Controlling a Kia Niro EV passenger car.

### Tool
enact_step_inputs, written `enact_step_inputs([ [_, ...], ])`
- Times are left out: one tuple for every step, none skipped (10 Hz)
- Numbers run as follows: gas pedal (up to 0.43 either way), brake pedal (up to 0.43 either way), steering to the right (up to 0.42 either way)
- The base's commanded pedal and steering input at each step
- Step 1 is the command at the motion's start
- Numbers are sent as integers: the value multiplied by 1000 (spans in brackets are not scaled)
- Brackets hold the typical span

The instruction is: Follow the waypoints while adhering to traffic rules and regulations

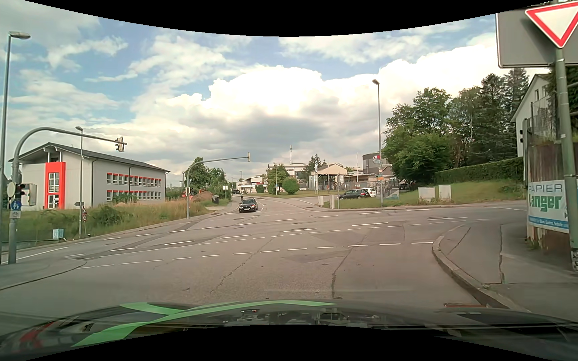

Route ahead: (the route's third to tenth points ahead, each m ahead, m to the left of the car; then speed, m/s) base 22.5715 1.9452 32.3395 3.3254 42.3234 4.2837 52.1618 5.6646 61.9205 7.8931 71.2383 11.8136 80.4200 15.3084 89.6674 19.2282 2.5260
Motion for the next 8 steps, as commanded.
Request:
enact_step_inputs([
  [287,0,6],
  [287,0,10],
  [287,0,15],
  [287,0,19],
  [299,0,20],
  [311,0,20],
  [311,0,19],
  [331,0,17],
])
